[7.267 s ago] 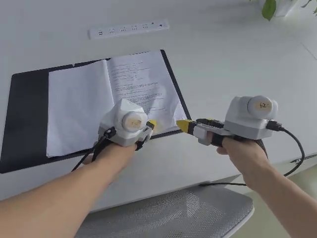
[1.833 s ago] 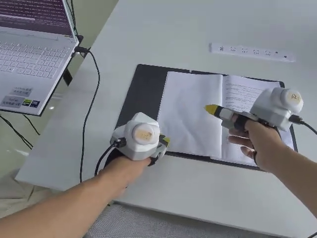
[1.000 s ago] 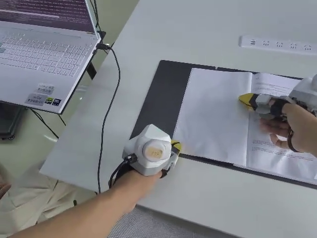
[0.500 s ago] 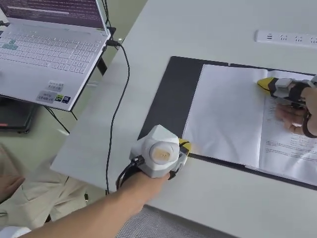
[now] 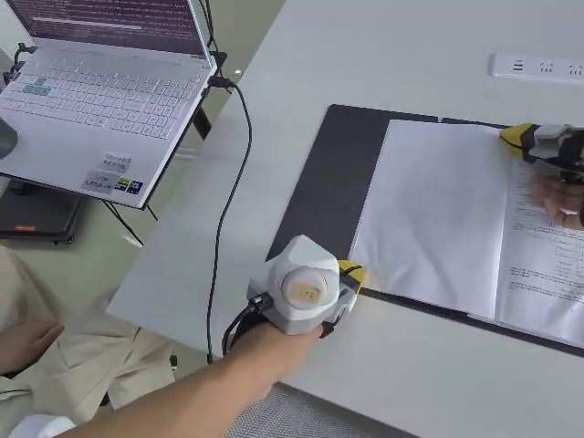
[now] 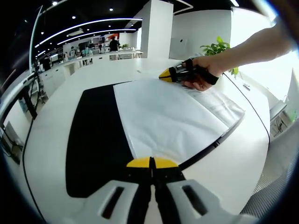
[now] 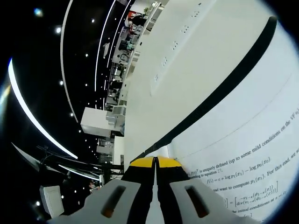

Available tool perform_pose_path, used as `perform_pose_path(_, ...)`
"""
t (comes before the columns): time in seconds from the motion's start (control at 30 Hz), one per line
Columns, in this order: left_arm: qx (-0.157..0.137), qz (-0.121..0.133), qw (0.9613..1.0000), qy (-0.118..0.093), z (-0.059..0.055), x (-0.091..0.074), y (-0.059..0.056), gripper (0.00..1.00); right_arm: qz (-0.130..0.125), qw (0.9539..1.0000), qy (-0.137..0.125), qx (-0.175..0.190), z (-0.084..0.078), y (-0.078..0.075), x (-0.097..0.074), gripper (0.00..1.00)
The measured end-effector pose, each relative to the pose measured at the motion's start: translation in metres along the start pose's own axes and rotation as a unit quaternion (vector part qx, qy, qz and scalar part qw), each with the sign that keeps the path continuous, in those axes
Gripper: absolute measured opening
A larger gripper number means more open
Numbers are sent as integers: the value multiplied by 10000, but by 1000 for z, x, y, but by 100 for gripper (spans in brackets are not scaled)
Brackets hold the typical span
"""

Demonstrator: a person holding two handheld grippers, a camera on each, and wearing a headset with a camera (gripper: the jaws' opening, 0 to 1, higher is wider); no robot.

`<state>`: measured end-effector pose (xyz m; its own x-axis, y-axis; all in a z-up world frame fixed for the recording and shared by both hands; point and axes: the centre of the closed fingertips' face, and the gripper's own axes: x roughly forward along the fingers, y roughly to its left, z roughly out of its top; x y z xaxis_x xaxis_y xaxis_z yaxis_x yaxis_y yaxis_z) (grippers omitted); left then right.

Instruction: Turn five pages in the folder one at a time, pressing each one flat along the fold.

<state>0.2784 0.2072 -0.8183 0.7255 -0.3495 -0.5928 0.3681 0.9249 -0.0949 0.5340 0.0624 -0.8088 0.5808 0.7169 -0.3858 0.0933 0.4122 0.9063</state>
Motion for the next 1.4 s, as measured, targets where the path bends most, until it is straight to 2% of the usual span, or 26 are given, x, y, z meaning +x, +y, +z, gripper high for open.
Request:
perform_pose_path(0.17, 3, -11, 10000, 2, 0, 0, 1, 0, -14, 9999, 27, -147, -3, 2, -2, 0)
perform_pose_path(0.33, -18, -22, 10000, -5, 0, 0, 1, 0, -9, 9995, 328, -11, -17, -2, -11, 0)
perform_pose_path(0.43, -56, -30, 10000, -16, 0, 0, 1, 0, 8, 9982, 596, 21, -31, -4, -20, 0)
perform_pose_path(0.57, -111, -54, 9999, -23, 0, 0, 1, 0, 71, 9966, 820, -3, -48, -6, -31, 0)
perform_pose_path(0.7, -114, -77, 9999, -3, 0, 0, 1, 0, 160, 9954, 926, 156, -66, -3, -46, 0)
perform_pose_path(0.8, -90, -86, 9999, 8, 0, 0, 1, 0, 186, 9929, 1161, 202, -82, -5, -57, 0)
perform_pose_path(1.0, -75, -112, 9999, 0, 1, -1, 0, 0, 279, 9904, 1307, 362, -101, -10, -75, 0)
perform_pose_path(1.1, -63, -139, 9999, -18, 0, -1, 0, 0, 307, 9867, 1574, 267, -124, -11, -88, 0)
perform_pose_path(1.2, -53, -161, 9999, -30, 0, -1, 0, 0, 331, 9862, 1592, 321, -136, -13, -98, 0)
perform_pose_path(1.4, -21, -189, 9998, -48, 0, 1, 1, 0, 356, 9826, 1801, 297, -164, -18, -118, 0)
